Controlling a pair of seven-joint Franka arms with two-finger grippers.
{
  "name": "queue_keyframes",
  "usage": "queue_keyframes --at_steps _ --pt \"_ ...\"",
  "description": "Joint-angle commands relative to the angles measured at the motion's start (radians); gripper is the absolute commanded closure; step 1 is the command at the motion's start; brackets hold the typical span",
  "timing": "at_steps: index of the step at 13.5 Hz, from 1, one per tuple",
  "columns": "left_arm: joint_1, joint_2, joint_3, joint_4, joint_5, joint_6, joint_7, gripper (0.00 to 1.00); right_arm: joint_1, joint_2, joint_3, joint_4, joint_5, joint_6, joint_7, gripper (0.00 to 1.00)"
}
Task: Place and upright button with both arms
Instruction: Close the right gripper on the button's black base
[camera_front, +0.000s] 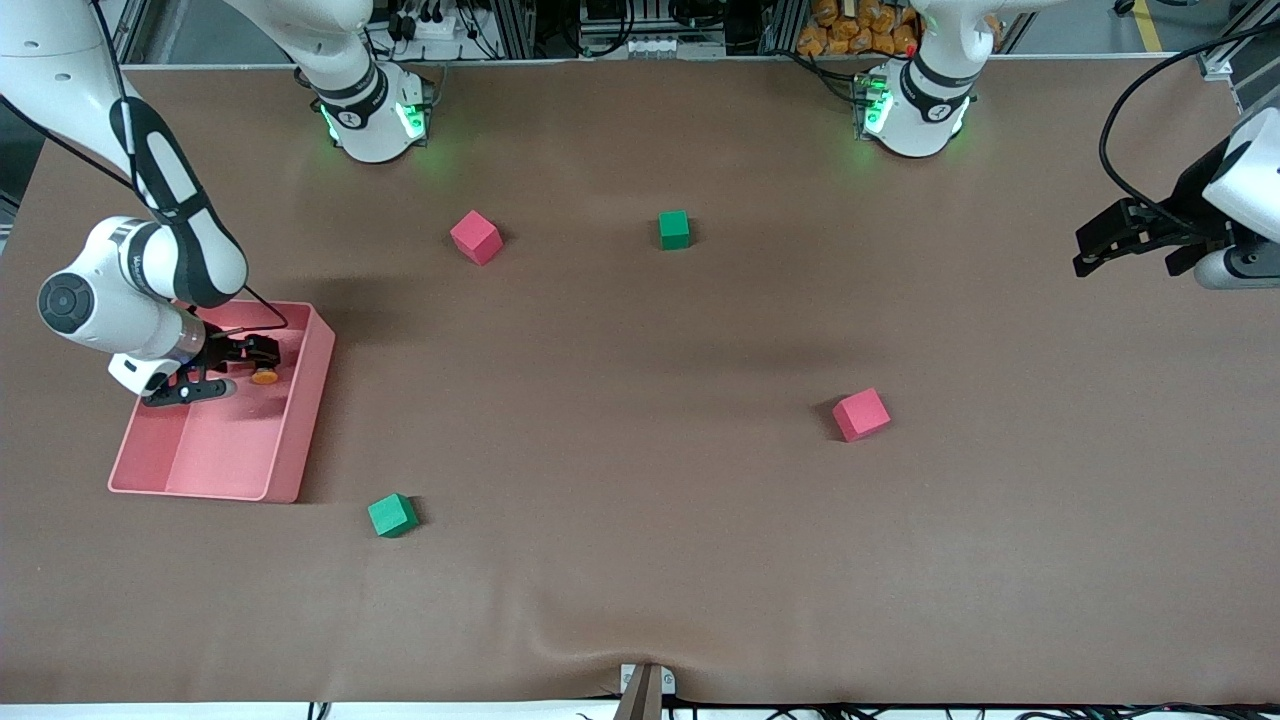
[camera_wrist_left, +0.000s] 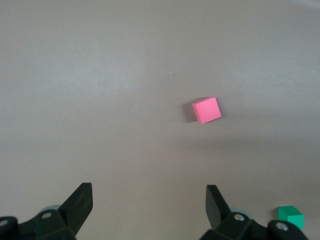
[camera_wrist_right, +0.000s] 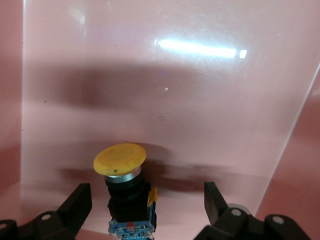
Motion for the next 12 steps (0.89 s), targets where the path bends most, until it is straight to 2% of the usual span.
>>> queue_keyframes --at_steps 1,2,3,4,5,12 --pt "0.003 0.005 -0.002 0.010 -0.016 -0.007 0.021 0.00 -0.026 0.003 0.013 -0.019 -0.027 0.045 -0.036 0.00" --pt "0.003 0.005 -0.002 0.009 -0.016 -0.007 0.021 0.00 -0.026 0.005 0.013 -0.019 -0.027 0.045 -0.036 0.30" --pt "0.003 0.006 -0.002 0.009 -0.016 -0.007 0.021 0.00 -0.022 0.005 0.013 -0.017 -0.027 0.043 -0.037 0.74" --pt "0.003 0.006 -0.002 0.010 -0.016 -0.007 0.021 0.00 -0.022 0.005 0.013 -0.017 -0.027 0.042 -0.042 0.93" --pt "0.003 0.006 -0.002 0.010 -0.015 -0.007 0.021 0.00 -0.023 0.005 0.013 -0.017 -0.027 0.042 -0.051 1.00" --pt "0.003 0.006 -0.002 0.010 -0.016 -0.007 0.021 0.00 -0.017 0.002 0.013 0.029 -0.029 0.030 -0.129 1.00"
